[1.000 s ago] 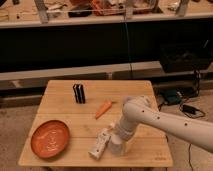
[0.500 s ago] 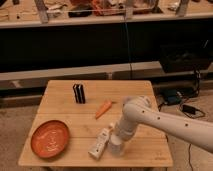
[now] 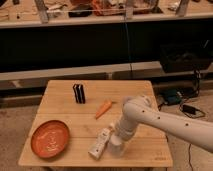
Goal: Place the ceramic cup over the eraser
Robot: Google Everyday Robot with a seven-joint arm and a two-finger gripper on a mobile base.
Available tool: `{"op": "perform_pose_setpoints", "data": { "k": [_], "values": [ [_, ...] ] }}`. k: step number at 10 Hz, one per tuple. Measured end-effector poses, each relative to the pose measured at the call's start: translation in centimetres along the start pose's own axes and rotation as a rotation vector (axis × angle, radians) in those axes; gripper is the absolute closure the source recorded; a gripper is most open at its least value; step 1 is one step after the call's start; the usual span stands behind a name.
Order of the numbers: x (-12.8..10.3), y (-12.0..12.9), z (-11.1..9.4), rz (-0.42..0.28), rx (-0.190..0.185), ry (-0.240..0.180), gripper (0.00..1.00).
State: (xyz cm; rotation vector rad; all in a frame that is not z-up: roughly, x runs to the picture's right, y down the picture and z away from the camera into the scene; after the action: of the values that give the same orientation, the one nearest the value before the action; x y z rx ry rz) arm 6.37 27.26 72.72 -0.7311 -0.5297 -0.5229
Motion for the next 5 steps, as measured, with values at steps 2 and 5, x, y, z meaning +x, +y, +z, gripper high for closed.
{"op": "perform_pose_setpoints", "data": {
  "k": [2, 5],
  "values": [
    [0.00, -0.02, -0.05, -0.001, -0.001, 0.001, 1.00],
    [0.01, -0.02, -0.17, -0.004, 0.001, 0.003, 1.00]
  ]
}}
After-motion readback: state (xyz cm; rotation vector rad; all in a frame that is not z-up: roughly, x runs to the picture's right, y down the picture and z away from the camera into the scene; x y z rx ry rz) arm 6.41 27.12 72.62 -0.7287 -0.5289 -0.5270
